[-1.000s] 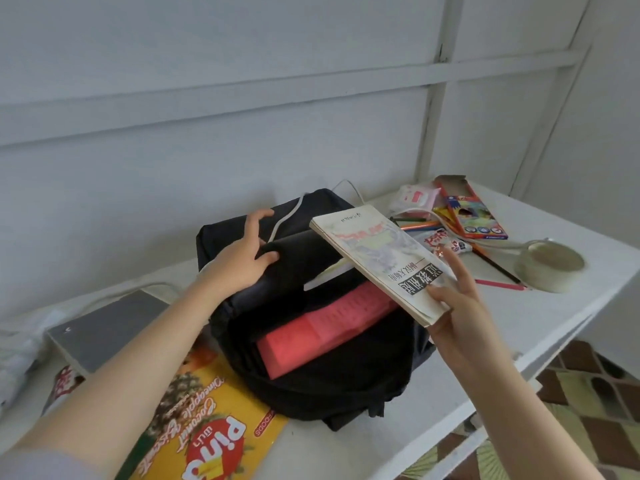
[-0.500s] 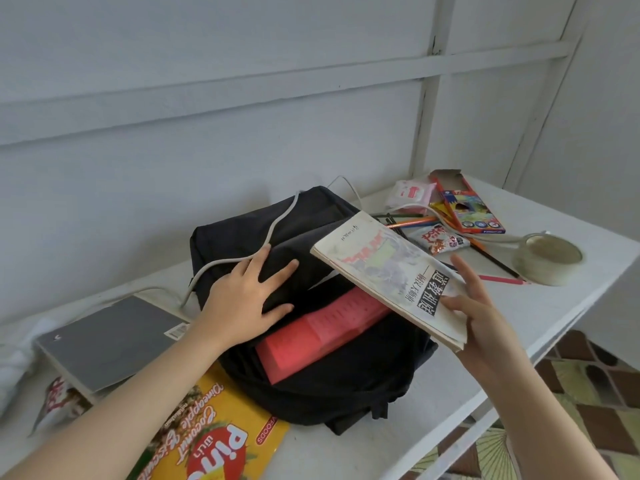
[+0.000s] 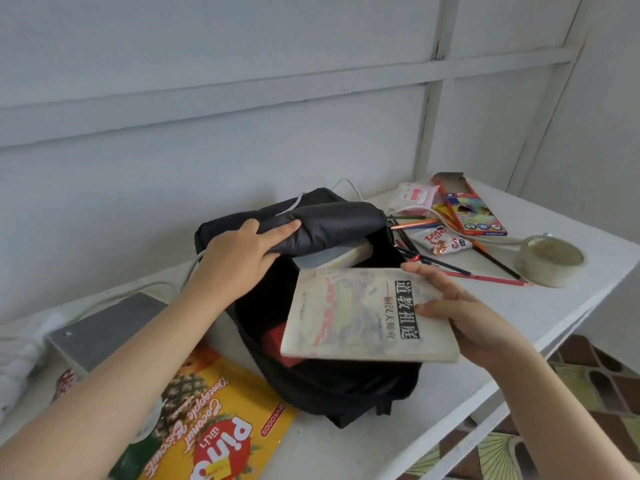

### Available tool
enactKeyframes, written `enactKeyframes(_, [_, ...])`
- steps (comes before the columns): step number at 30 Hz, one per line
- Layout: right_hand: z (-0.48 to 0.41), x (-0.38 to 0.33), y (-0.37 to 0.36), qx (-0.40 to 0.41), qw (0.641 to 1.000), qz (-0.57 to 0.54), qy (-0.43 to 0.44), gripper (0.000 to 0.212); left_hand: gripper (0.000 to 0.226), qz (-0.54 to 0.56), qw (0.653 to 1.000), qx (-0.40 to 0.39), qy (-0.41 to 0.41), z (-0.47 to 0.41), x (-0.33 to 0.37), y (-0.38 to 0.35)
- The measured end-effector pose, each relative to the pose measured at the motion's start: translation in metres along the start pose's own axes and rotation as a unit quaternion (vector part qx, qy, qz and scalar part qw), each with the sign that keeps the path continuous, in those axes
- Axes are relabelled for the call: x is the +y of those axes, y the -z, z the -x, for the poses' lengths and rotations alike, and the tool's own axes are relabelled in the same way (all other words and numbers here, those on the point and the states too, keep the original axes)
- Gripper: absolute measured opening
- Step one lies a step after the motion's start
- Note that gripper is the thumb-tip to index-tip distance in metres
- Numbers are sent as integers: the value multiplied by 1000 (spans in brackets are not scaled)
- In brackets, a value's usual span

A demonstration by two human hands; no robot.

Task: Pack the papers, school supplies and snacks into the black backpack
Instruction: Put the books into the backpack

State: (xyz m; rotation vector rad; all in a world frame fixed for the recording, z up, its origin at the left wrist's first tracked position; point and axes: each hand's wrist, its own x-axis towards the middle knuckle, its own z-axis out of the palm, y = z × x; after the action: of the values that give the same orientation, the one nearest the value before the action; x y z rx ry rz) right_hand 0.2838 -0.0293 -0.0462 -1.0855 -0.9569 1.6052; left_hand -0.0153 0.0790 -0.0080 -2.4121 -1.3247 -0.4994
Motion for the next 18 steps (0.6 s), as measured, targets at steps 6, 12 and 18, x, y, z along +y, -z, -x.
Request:
enactKeyframes(6, [-38, 2, -39, 94, 991, -82, 56, 41, 57, 14, 998, 50, -17, -6, 1, 9])
enactKeyframes(12, [-76, 9, -65, 31, 986, 152, 68, 53, 61, 22, 998, 56, -9, -1, 5, 8])
enactKeyframes(18, [-103, 11, -74, 188, 913, 351, 88, 23, 60, 23, 999, 49, 9, -1, 4, 7])
